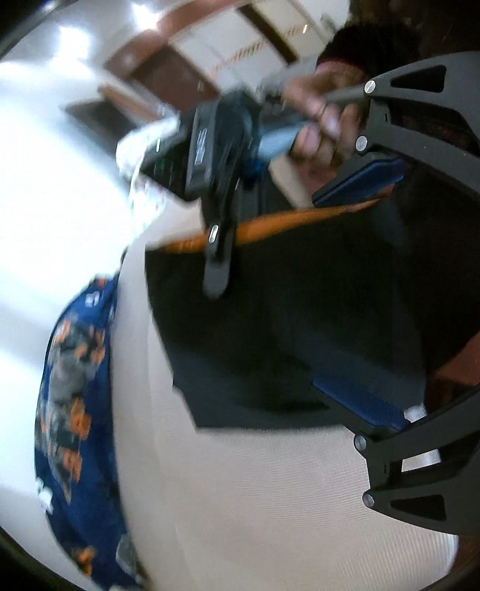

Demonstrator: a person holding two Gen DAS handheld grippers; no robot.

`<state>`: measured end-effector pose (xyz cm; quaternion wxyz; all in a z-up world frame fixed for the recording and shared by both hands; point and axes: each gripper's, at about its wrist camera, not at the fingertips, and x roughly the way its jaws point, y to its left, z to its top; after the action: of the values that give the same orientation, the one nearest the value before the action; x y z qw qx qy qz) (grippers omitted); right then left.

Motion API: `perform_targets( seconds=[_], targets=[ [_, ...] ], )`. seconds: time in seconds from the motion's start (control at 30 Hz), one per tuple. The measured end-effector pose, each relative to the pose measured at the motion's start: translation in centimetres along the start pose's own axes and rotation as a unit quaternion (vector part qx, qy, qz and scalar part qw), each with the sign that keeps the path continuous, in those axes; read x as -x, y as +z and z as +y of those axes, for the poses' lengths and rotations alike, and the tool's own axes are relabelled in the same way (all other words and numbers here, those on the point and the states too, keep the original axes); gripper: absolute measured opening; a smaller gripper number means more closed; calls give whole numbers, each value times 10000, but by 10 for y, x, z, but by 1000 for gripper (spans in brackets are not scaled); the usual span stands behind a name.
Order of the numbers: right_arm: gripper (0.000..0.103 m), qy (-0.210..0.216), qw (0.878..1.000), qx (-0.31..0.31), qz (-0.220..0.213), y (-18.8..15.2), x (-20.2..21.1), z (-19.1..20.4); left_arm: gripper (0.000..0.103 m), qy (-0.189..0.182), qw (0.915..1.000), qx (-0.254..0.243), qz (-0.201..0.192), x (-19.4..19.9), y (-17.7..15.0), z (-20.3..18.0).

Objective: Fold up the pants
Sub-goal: 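Grasp the orange-lined edge with the right gripper while the left gripper opens and withdraws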

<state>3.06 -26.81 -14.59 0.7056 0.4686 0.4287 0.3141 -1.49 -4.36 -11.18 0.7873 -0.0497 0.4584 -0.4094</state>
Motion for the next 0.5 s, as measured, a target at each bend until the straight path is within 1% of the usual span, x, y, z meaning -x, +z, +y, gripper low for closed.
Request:
perform_targets(
  seconds=[0.1, 0.17, 0.27, 0.37, 0.5],
  targets=[
    [20, -5, 9998, -126, -155, 5, 9, -8, 91, -320, 9994, -32, -112, 10, 0, -4],
    [19, 20, 9995, -185, -246, 8, 15, -11, 91, -395, 9989, 40, -238, 17, 2, -2],
    [19, 24, 9991, -189, -371, 12, 25, -12, 91, -221, 9988, 168, -393, 22, 4, 7],
    [19, 14, 9987, -185, -471, 15, 34, -13, 91, -31, 9985, 413, -349, 20, 4, 20],
    [18, -2, 9980, -186, -611, 19, 46, -14, 91, 38, 9970, 718, -282, 16, 2, 34]
  ],
)
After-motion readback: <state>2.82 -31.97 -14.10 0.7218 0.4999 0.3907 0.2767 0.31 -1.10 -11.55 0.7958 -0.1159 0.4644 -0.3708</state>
